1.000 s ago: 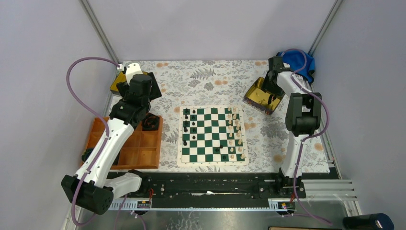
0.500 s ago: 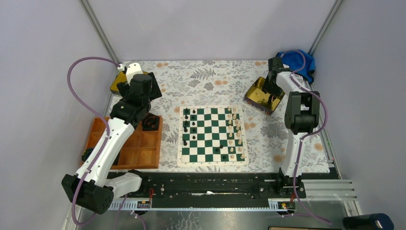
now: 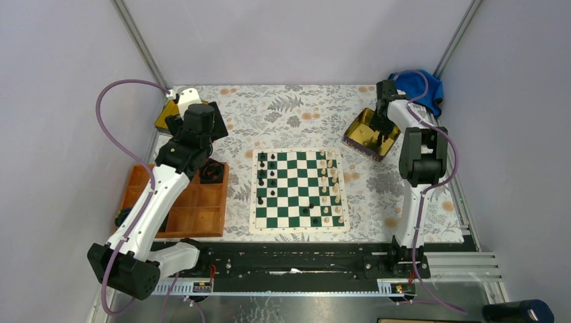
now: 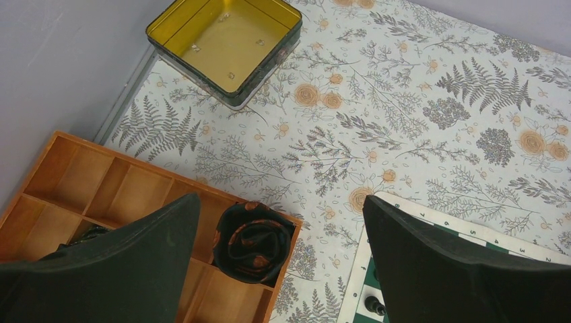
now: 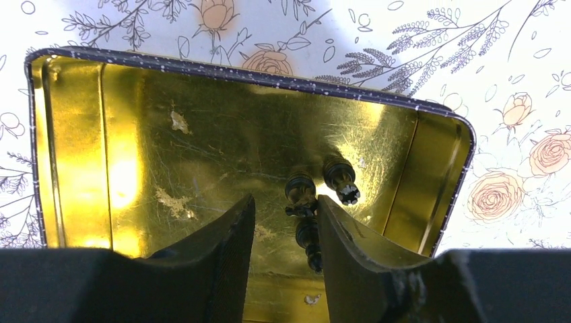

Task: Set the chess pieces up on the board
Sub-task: Pick up the chess piece from the storage box, then place the chess piece on the chessboard.

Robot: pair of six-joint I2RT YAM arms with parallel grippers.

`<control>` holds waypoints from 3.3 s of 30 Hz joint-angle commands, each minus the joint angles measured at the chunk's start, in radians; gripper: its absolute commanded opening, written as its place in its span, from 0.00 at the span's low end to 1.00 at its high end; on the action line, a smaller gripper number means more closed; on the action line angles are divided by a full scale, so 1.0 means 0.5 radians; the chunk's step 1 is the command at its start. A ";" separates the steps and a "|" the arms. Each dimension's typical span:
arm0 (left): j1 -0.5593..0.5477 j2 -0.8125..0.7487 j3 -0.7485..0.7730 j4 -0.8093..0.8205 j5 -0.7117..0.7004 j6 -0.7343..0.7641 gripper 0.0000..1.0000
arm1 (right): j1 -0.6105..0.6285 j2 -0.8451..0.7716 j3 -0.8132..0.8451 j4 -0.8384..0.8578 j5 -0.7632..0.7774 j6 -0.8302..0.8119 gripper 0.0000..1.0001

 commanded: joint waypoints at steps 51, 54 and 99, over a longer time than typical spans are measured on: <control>0.005 -0.081 -0.040 0.096 0.078 -0.015 0.99 | 0.625 -0.744 -0.293 -0.074 -0.151 -0.215 0.00; 0.005 -0.092 -0.046 0.095 0.087 -0.016 0.99 | 0.917 -0.838 -0.376 -0.109 -0.155 -0.249 0.00; -0.035 -0.258 -0.032 0.057 -0.007 0.039 0.99 | 2.379 -0.207 -0.077 -0.163 -0.329 -0.432 0.00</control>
